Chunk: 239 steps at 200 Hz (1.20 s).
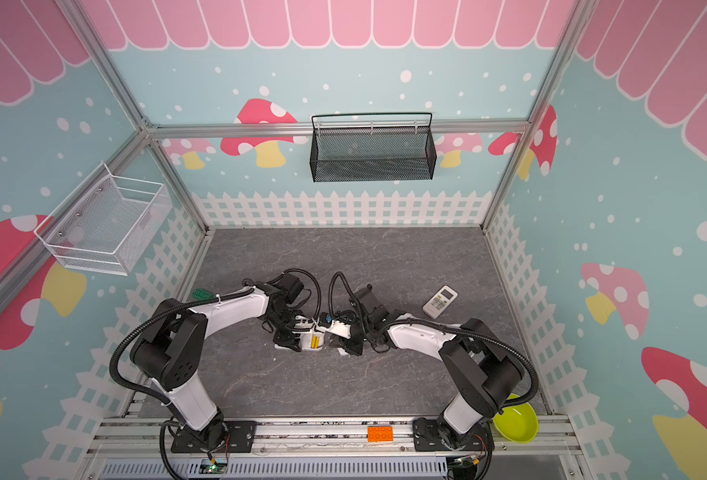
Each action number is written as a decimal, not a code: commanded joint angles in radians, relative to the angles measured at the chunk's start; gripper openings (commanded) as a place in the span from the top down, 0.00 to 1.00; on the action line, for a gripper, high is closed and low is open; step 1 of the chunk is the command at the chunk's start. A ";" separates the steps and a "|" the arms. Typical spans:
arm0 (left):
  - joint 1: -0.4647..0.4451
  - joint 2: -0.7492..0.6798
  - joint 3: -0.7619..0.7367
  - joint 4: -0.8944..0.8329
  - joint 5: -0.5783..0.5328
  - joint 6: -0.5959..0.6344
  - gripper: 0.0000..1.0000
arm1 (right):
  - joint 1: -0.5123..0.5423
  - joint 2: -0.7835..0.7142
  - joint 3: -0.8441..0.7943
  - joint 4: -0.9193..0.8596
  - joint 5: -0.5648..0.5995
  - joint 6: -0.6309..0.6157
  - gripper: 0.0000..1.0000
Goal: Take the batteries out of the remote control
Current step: 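Insert the screwdriver tip beside the batteries with the right gripper, then pry the first yellow battery up with the screwdriver tip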
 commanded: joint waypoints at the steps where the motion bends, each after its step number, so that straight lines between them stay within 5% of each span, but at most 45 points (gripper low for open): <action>1: -0.008 0.001 -0.032 -0.034 0.033 0.005 0.58 | 0.020 0.024 0.028 -0.069 0.010 -0.070 1.00; 129: -0.012 -0.005 -0.038 -0.025 0.030 -0.007 0.57 | 0.080 0.088 0.151 -0.271 0.051 -0.196 1.00; 239: -0.014 -0.015 -0.049 -0.014 0.032 -0.025 0.57 | 0.179 0.021 -0.036 0.076 0.311 -0.099 1.00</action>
